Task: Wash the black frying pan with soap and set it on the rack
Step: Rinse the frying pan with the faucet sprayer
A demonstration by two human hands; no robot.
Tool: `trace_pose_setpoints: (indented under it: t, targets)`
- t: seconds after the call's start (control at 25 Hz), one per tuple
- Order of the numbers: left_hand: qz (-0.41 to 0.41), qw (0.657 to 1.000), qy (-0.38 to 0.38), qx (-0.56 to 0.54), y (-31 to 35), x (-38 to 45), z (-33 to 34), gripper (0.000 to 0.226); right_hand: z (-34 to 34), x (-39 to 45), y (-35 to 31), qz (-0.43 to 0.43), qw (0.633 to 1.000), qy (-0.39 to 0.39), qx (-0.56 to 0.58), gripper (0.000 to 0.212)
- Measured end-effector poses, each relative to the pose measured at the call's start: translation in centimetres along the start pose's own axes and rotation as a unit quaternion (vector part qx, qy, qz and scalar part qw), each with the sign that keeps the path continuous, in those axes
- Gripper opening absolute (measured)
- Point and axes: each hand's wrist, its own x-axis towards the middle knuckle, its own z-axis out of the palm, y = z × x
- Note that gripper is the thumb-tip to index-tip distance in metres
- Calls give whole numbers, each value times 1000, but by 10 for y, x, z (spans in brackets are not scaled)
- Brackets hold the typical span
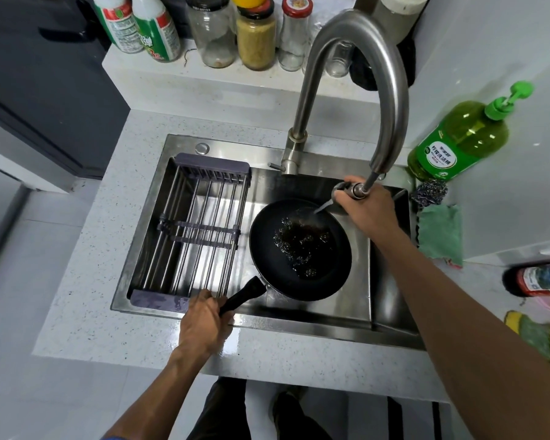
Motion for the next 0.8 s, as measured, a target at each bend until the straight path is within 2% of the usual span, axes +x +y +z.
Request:
trace_pose_setpoints:
  t: [0.08, 0.48, 0.8]
  targets:
    - [22, 999, 3, 30, 1, -1, -1, 27, -4, 0, 3, -1, 1000, -1, -31, 21]
    - [21, 1000, -6, 4, 3, -3, -4, 29, -21, -16, 6, 50, 981, -23, -186, 29]
    - [24, 1000, 2, -1, 1, -3, -3, 32, -28, -29, 6, 64, 976, -83, -192, 37]
